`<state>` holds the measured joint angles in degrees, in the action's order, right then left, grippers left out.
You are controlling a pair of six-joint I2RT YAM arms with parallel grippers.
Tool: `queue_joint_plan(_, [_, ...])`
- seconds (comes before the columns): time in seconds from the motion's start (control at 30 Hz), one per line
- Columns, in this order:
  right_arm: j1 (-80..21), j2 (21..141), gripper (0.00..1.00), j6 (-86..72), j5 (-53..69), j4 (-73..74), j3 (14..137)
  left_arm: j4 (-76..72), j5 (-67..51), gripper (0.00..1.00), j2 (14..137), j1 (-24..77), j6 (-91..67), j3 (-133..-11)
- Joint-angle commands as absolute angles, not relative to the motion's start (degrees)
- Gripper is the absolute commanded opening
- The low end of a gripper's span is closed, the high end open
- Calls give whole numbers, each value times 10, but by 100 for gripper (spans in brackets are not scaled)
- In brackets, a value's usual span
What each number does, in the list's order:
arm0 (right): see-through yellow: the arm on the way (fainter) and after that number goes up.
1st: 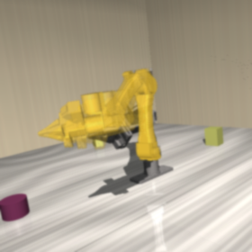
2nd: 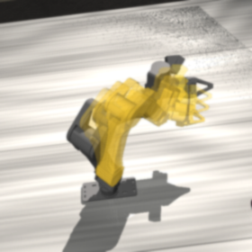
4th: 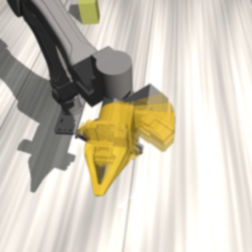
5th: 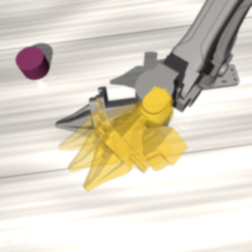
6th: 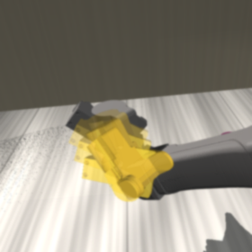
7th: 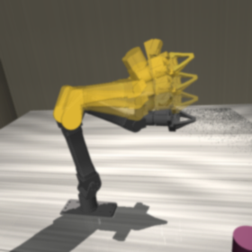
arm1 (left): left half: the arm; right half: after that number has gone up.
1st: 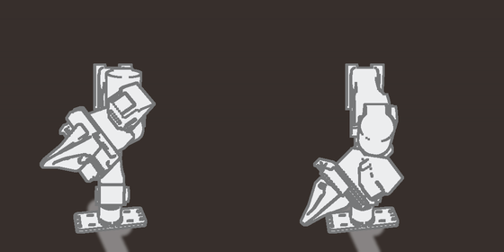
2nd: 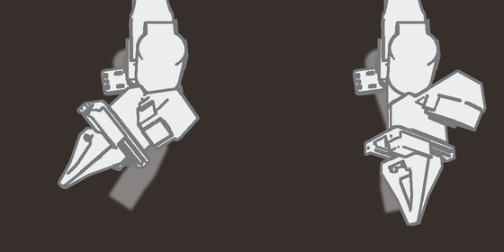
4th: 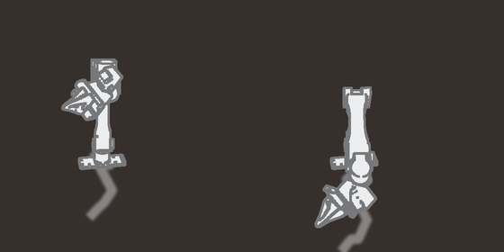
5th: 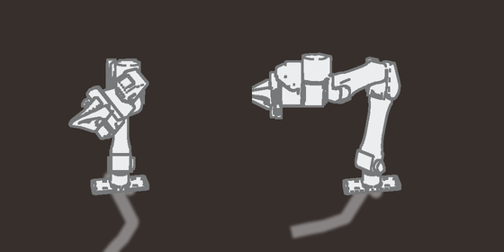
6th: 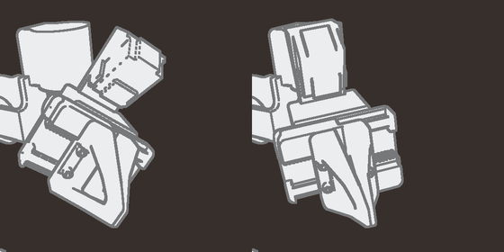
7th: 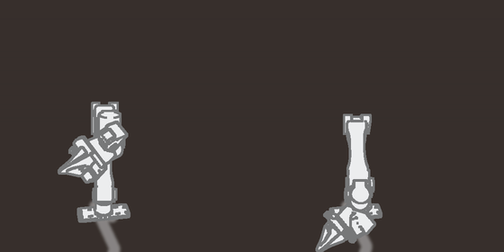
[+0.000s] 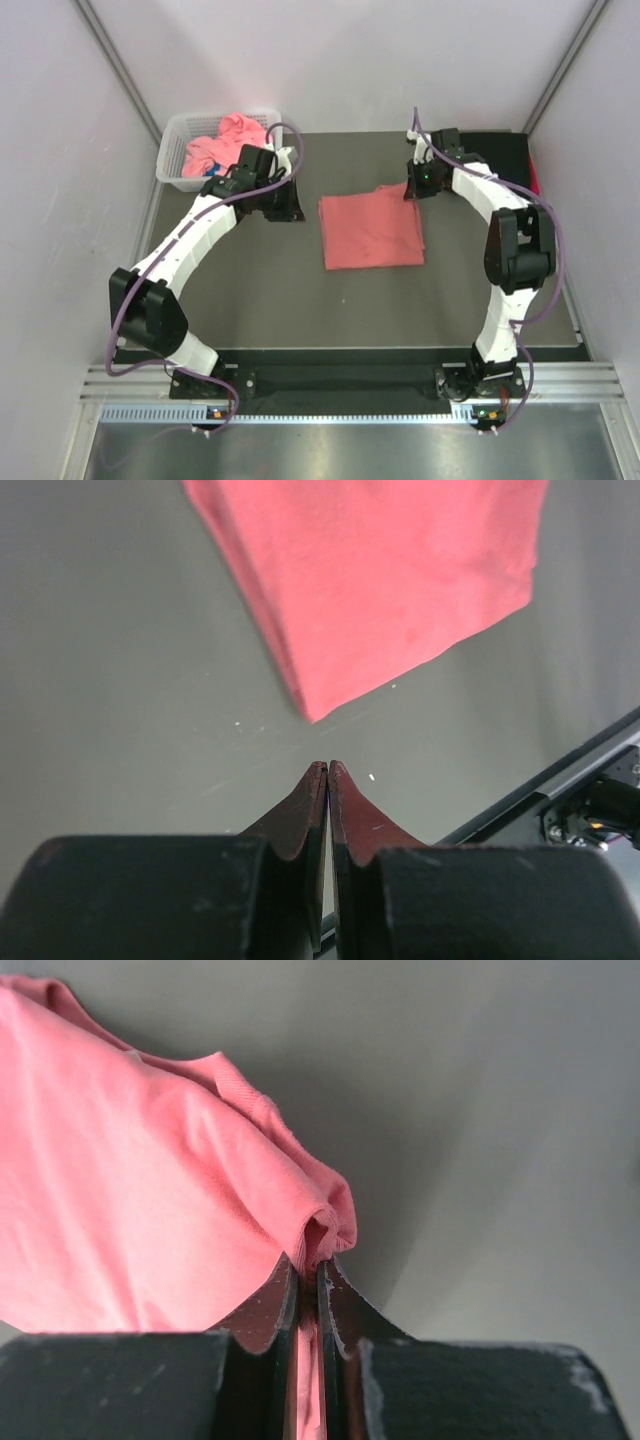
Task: Fold and stack the t-shirts
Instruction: Neatly place the folded tshirt to the corner
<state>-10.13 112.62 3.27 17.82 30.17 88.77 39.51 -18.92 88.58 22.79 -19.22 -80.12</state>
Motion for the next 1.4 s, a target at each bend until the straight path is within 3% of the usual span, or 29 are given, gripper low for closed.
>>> queue_joint_plan(0.0, [-102, 1094, 0, 52, 115, 322, 945, 425, -155, 8, 869, 224, -161, -819])
queue_joint_plan(0.6, [-31, 1181, 0, 134, 4, 440, 1214, 411, -98, 7, 853, 225, -151, -807])
queue_joint_plan(1.13, [83, 1215, 0, 157, 33, 485, 1375, 384, -107, 6, 855, 223, -144, -784])
queue_joint_plan(1.37, [137, 1260, 0, 157, 67, 402, 1418, 375, -107, 6, 845, 222, -146, -773])
